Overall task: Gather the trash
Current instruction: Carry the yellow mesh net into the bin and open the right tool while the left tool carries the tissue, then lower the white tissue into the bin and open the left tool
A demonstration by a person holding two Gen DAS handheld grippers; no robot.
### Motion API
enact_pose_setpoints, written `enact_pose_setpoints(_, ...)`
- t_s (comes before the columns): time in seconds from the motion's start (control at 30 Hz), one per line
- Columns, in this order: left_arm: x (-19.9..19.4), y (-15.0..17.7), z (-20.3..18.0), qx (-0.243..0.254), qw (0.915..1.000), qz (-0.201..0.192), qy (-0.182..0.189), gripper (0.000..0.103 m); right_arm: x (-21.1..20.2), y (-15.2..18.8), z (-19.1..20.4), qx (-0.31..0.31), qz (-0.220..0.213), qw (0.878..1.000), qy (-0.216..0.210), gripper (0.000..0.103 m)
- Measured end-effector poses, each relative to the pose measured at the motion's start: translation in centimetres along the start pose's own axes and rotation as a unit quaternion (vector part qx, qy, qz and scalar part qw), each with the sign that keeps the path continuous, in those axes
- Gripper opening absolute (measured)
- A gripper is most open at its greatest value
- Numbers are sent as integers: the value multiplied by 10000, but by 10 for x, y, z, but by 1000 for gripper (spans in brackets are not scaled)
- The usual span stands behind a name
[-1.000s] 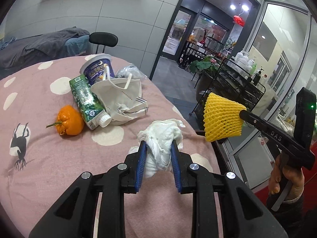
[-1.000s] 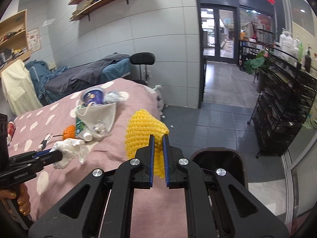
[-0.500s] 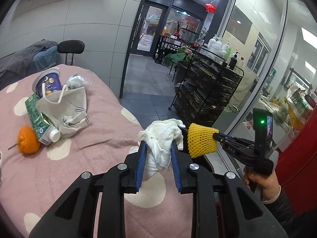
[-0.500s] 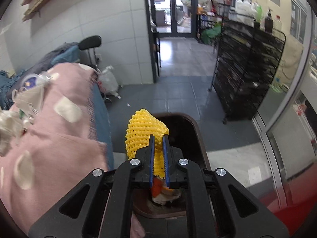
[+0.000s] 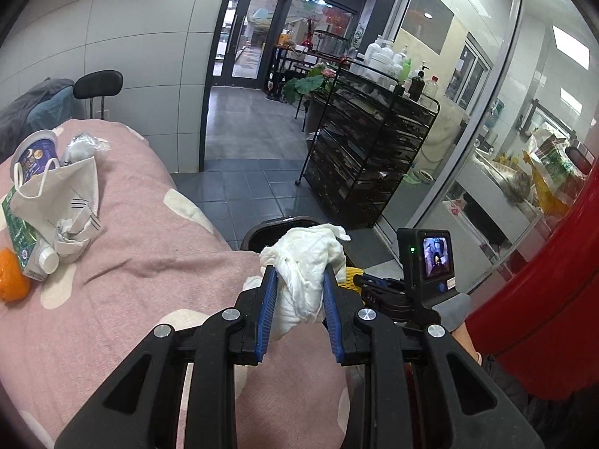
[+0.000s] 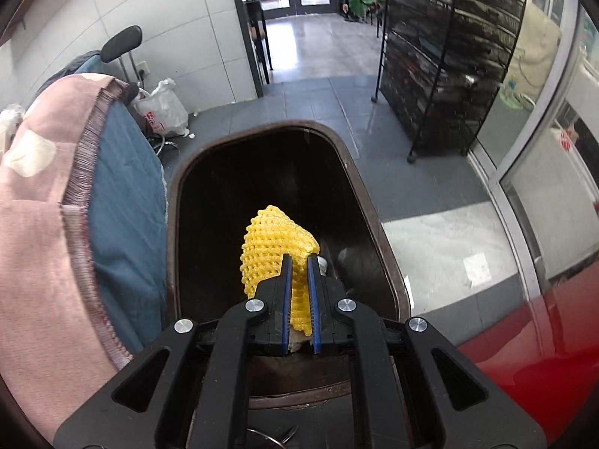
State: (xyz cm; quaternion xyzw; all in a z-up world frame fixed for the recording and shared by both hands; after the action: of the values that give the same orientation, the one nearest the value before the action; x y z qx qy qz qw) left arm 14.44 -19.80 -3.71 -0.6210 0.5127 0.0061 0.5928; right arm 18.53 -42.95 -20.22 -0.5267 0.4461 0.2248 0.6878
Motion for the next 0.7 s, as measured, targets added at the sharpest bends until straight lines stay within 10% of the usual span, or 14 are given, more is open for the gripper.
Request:
enact_pose_setpoints(0.07,2,1,-4,15,10000,40,49,25,3,3,-3,81,44,9999,-54,18)
enact_pose_setpoints(0.17,8,1,-12,88,9999,86,91,25,-2,3,-8,311,-24,9995,-86,68)
enact_pose_setpoints(0.7,57,-3,-52,595,9970,425,270,25,-54,-2,-30,639,-540,9965,85,78)
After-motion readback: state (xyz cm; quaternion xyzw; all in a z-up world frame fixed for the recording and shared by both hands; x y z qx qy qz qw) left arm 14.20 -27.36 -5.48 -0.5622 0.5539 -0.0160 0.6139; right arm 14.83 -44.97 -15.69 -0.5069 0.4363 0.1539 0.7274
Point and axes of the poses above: each gripper's, at about its wrist camera, not at the fingertips, and x roughly the way its jaws point, z to its left, y to its underside, the point moved 5 cm from there along x, roughly the way its jaws point, and after that the axes turned 3 degrees about y, right-handed, at the moved point
